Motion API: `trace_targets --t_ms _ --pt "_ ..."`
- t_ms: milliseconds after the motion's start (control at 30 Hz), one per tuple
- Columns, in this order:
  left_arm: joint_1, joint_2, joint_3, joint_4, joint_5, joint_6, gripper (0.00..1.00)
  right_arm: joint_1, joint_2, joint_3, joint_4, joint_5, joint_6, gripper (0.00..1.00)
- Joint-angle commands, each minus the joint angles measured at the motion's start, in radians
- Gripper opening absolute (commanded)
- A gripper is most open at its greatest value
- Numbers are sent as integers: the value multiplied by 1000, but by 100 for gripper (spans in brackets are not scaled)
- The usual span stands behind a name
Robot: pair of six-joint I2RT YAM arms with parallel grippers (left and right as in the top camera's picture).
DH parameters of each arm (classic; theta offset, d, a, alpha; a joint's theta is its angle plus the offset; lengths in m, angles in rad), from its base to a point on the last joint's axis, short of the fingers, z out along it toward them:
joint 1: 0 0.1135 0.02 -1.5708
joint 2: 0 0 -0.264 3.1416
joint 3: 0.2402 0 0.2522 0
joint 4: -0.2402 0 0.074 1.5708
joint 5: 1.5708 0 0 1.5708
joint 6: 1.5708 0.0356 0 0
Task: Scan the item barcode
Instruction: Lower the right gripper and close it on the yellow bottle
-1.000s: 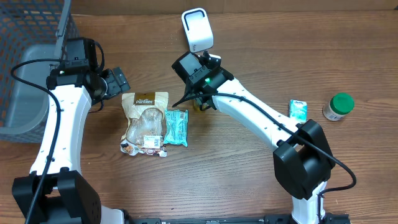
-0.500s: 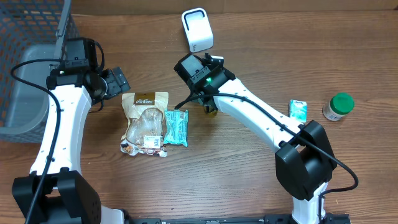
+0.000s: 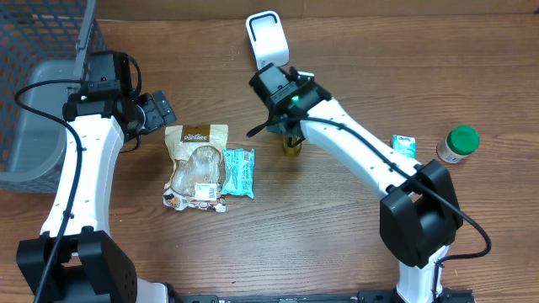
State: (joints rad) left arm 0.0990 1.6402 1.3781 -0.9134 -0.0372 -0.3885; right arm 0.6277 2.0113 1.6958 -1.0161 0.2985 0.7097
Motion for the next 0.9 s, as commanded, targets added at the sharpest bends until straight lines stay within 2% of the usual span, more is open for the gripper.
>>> trace_targets --t_ms 0,367,867 --pt "-1 -11 12 2 5 8 99 -37 -47 7 1 -87 -4 43" --pt "-1 -11 12 2 5 8 100 -50 -47 7 -40 -101 -5 47" --pt "-1 -11 12 2 5 8 100 -49 -47 7 -53 -102 -5 67"
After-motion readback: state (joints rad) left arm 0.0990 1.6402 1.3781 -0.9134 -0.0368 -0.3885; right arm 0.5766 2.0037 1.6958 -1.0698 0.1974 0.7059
